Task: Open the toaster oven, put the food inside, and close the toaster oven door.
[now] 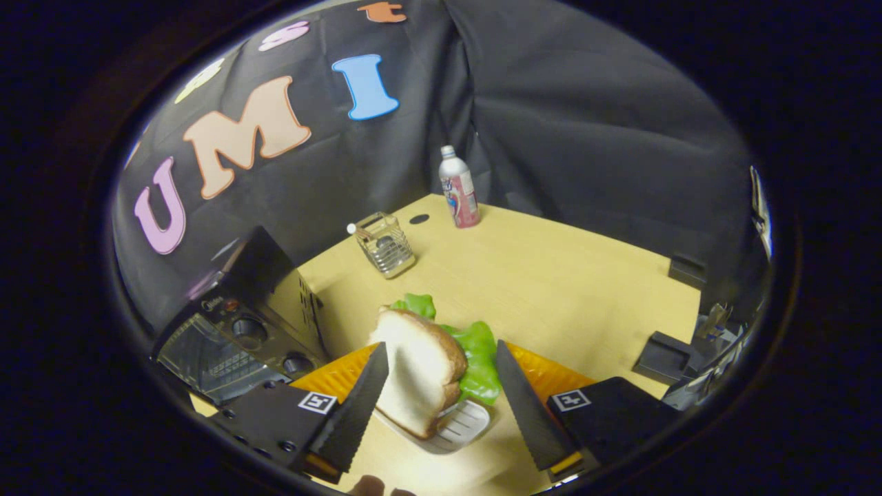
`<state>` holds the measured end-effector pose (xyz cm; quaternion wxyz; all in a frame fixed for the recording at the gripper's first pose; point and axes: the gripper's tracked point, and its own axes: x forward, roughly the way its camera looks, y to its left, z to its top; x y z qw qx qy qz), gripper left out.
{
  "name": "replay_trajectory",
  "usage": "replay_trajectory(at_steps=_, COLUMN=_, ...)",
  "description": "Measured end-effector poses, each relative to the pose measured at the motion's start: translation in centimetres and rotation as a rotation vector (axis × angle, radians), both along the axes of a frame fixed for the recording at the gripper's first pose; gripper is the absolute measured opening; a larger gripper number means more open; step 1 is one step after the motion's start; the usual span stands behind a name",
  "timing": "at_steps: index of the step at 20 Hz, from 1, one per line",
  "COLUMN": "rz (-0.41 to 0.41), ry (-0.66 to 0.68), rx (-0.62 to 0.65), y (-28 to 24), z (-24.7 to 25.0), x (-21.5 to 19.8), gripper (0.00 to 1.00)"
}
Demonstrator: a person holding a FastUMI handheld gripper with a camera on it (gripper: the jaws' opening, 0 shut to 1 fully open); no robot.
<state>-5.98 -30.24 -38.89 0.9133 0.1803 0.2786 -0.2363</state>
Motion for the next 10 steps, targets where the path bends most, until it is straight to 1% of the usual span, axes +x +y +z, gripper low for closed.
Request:
replay_trajectory(at_steps=1, rz=0.031, ry=0.007, rx=0.012, y=0.6, z=-0.4, x=0.2, gripper=0.97)
replay_trajectory(at_steps=4, rz=0.089, ry=0.068, rx=0.04, y=1.5, z=-2.1, x=0.1, gripper=0.85)
replay_trajectory(at_steps=5, rz=0.103, ry=0.064, rx=0.061, y=2.1, z=-2.2, x=0.2, gripper=0.81)
replay_trajectory(at_steps=8, rz=0.079, ry=0.027, rx=0.112, y=2.3, z=-1.8, x=0.1, gripper=0.7)
replay_trajectory(at_steps=10, rz=0.072, ry=-0.005, rx=0.13, y=2.5, z=-1.4, x=0.3, gripper=0.6)
